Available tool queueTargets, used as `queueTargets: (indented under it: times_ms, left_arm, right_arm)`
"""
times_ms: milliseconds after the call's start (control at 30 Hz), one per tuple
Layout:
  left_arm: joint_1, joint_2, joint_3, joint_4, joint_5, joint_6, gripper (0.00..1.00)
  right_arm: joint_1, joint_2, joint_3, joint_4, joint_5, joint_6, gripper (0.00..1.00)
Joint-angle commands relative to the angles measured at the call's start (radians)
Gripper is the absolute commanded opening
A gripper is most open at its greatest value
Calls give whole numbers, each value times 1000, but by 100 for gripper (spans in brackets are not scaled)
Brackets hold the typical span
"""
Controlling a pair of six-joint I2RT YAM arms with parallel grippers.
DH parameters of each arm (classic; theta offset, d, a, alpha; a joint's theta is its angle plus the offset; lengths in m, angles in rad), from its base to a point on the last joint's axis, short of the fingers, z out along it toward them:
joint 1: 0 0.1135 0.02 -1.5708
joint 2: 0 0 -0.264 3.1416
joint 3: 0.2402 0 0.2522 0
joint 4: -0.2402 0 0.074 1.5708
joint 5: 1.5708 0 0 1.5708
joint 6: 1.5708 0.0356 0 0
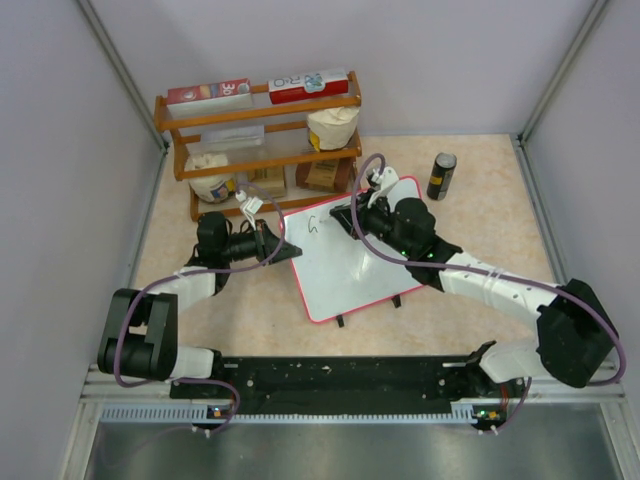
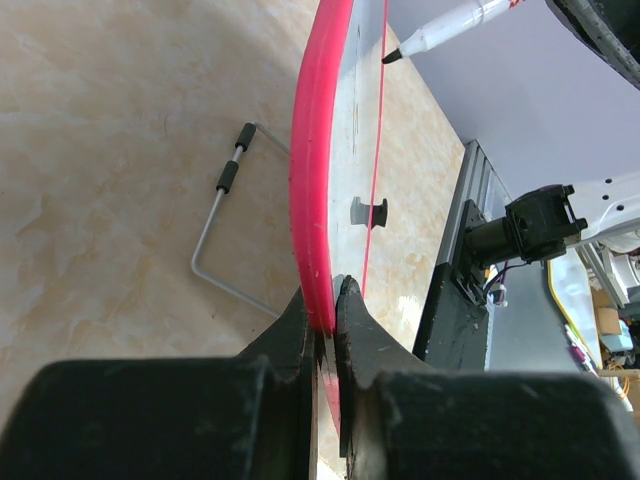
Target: Write a sentence on the whiteboard
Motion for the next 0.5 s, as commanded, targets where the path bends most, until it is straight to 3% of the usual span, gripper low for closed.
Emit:
queueTargets:
  times_ms: [0, 467]
  left_arm:
    - [-30, 37, -50, -92, -18, 222, 0]
    - [-30, 37, -53, -92, -18, 222, 0]
  right_arm:
    - [-12, 20, 37, 20, 19, 7, 0]
    - [-18, 44, 34, 15, -7, 7, 0]
